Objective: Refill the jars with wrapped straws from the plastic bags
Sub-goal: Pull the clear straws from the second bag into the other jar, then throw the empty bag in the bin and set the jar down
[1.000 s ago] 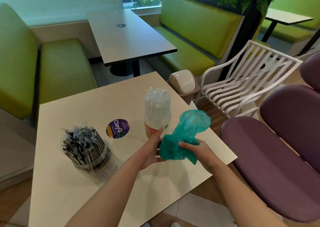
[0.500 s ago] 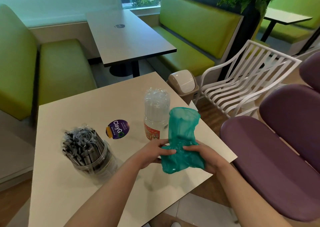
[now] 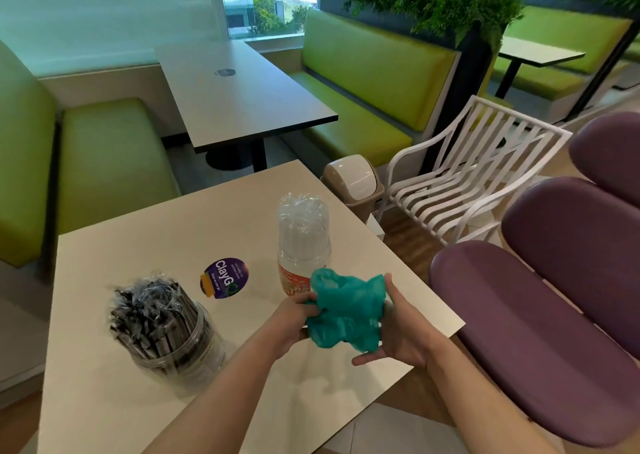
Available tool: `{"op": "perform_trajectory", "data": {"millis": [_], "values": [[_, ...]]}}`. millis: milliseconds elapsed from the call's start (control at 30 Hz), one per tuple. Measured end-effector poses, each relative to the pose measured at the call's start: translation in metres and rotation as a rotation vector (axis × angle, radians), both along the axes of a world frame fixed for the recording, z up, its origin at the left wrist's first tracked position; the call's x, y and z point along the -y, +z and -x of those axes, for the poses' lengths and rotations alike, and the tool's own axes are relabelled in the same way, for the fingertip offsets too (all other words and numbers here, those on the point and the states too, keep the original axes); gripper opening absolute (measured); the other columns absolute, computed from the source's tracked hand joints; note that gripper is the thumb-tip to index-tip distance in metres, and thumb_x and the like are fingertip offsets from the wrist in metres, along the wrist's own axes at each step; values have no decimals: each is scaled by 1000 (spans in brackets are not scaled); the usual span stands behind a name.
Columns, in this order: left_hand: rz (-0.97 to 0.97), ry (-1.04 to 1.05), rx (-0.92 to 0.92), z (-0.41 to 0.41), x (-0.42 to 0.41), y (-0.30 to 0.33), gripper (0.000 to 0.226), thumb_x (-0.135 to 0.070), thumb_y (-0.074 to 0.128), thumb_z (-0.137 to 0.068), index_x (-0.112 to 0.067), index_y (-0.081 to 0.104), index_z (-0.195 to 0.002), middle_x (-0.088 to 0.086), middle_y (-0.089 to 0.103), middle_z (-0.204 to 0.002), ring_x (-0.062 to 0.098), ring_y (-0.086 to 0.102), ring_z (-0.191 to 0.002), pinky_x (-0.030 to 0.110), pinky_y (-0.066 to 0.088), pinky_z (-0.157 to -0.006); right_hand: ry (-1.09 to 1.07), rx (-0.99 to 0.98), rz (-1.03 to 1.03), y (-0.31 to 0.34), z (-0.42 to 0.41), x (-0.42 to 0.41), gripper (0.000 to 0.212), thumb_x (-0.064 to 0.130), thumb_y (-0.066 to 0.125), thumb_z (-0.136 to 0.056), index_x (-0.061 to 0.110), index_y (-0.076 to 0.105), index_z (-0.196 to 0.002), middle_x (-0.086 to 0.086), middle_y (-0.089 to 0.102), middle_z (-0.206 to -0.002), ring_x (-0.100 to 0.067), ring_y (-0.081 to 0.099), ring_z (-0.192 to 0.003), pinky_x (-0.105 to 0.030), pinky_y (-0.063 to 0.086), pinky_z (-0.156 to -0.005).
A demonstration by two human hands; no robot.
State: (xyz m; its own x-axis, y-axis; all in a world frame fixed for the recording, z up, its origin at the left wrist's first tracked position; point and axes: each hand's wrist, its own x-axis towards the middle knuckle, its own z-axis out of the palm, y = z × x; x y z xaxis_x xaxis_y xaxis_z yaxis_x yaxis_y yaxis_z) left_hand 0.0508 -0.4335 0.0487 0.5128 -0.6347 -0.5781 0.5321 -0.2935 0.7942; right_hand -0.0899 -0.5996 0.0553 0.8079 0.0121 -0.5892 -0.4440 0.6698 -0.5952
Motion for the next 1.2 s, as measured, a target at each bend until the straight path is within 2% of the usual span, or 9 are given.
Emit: {"op": "perform_trajectory", "data": {"millis": [167,267,333,467,667,867,1000,1100,1200], "values": [[92,67,-127,-2,-3,9,28,-11,51,-92,-10,76,-102,15,64,-121,30,59,-113,39,55,-86,-51,44,266,-3,-10,-8,19,14,63,-91,13,60,-110,-17,53,-127,-28,64,-101,-34,57,-71],[106,-67,-75,-2,-8,15,27,-25,67,-88,-22,69,-115,7,63,-124,21,61,-112,33,55,-86,-128,72,281,-6,-17,-7,42,-7,59,-89,20,54,-122,-16,50,-130,-30,62,-106,-36,58,-79],[50,-221,17,-5,-10,12,58,-21,78,-81,-32,51,-132,-2,54,-129,16,57,-113,28,56,-84,-158,85,250,-7,-20,-9,56,-11,58,-87,24,49,-131,-13,51,-129,-32,59,-115,-44,55,-91],[-25,-300,134,-9,-12,-1,87,-18,90,-67,-36,41,-137,-1,55,-130,18,61,-115,36,59,-86,-114,124,373,-7,-21,-11,48,-8,64,-85,12,55,-128,-13,63,-124,-30,62,-114,-46,53,-95],[-126,-129,318,-4,-3,-14,53,-19,82,-76,-23,53,-120,3,67,-112,19,69,-93,33,61,-69,-259,37,1017,-1,-23,-28,18,3,66,-84,17,62,-96,-6,67,-92,-24,65,-78,-27,55,-55],[-242,19,378,-3,12,-24,38,-15,74,-77,-18,57,-111,5,68,-101,21,69,-88,36,62,-70,-175,213,1165,-10,-9,-52,44,22,70,-80,33,49,-118,13,52,-117,-1,54,-102,-12,48,-80],[-215,48,207,0,25,-20,34,-5,66,-83,-6,60,-117,14,70,-102,25,70,-89,29,59,-60,82,207,1415,-23,-4,-44,81,53,76,-71,36,35,-139,23,34,-132,4,43,-119,-13,42,-98],[-79,32,-71,6,32,-9,30,-4,58,-87,-2,61,-117,19,69,-110,30,71,-94,34,60,-69,79,176,1538,-31,-3,-27,67,43,71,-83,26,42,-141,17,38,-133,-2,48,-116,-19,47,-98],[-36,-1,-166,8,37,-8,31,-14,57,-87,-8,59,-118,17,65,-117,33,72,-94,41,59,-82,-20,88,1441,-31,-2,-8,43,29,61,-93,17,53,-134,12,45,-123,-3,52,-105,-2,40,-88]]}}
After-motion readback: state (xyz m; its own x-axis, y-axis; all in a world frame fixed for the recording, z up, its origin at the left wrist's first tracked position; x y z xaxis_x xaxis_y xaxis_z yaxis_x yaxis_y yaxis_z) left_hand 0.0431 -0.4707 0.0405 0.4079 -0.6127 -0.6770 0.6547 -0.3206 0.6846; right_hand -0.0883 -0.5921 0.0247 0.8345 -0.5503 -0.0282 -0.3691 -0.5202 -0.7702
